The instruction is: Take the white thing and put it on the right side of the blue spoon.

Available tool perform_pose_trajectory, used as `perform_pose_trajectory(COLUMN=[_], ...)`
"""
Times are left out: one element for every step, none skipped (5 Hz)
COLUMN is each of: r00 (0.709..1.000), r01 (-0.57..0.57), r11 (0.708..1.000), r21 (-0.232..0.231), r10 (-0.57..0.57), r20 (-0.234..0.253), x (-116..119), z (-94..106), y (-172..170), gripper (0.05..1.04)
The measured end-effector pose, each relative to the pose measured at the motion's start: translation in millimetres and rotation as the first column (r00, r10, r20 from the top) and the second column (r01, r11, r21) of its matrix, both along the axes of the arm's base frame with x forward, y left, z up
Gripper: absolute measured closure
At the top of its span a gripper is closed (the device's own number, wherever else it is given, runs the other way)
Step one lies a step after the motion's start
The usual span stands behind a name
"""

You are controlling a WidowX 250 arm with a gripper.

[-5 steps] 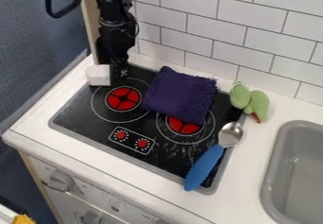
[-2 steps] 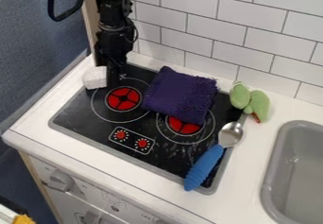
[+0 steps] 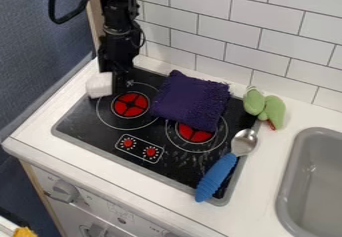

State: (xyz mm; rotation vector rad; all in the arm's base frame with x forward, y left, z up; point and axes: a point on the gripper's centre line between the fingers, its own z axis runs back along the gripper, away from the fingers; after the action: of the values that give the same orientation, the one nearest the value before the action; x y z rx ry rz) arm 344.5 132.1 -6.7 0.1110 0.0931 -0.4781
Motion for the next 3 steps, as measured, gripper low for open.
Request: perform_pose_trajectory(r00=[0.995,0.985,0.966], r01=[-0.049,-0.141,-0.238], r11=[0.999,0.990,0.971], r21=[0.005,0.009,-0.003], r10=[0.048,0.139,0.237], r20=[0.086,0.104,0.101], x=[-3.7,-15.3,-24.8], z=[37.1,60.3,76.0], y=[-24.5,-53.0,-92.8], gripper=[0.365,0.365,0.365])
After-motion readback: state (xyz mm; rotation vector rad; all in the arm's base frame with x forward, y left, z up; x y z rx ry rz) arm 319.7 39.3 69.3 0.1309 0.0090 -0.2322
